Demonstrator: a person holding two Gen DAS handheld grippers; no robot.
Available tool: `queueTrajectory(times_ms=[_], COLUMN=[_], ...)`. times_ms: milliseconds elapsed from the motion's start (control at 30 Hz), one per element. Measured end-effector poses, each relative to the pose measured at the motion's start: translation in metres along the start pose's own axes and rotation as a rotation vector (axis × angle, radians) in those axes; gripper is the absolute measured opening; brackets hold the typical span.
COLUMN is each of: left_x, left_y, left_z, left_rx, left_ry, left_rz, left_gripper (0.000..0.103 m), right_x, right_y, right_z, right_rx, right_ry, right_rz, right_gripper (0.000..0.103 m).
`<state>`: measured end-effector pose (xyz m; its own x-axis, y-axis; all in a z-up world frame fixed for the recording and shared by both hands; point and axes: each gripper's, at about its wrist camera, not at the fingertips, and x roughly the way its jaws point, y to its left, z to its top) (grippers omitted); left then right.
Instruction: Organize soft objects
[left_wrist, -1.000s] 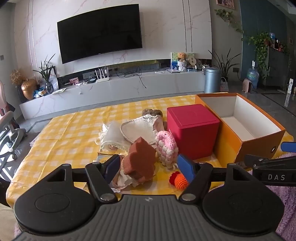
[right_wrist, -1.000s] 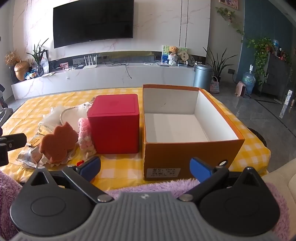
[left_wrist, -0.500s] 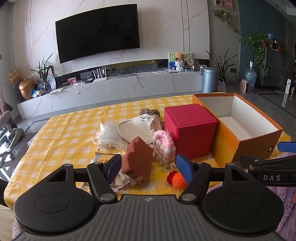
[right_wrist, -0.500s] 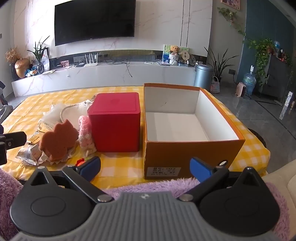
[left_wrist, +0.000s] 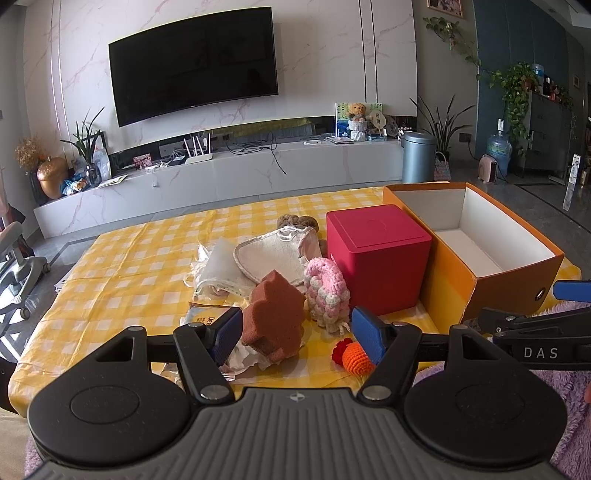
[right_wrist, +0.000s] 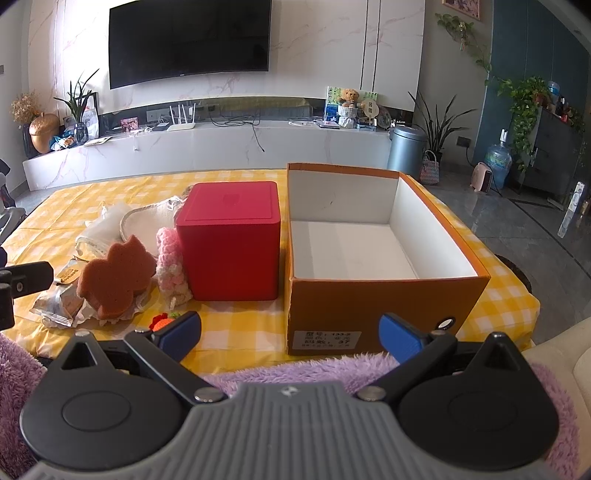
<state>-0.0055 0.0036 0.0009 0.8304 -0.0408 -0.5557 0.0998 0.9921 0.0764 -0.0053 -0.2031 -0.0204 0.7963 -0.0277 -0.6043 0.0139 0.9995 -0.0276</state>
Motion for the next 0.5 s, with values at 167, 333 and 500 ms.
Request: queueTrajectory(times_ms=[167, 333, 500], left_x=[-0.0001, 0.0001, 0.0001], left_y=[-0.0028, -0.0039, -0.0039], left_z=[-0.0011, -0.0018, -0.0019], left_rx=[0.006, 0.007, 0.007], left_ry=[0.000, 0.001, 0.002], left_rz=[-0.003, -0.003, -0.003], left_gripper=[0.080, 0.080, 0.080], right_x=[0.0005, 0.0015, 0.0015], right_y=[-0.0003, -0.0005, -0.0009], right_z=[-0.0002, -0.0007, -0.0009], right_rx=[0.000, 0.005, 0.005], right_ry=[0.000, 0.001, 0.000], right_rz=[0.000, -0.001, -0.002], right_gripper=[0.101, 0.101, 0.101])
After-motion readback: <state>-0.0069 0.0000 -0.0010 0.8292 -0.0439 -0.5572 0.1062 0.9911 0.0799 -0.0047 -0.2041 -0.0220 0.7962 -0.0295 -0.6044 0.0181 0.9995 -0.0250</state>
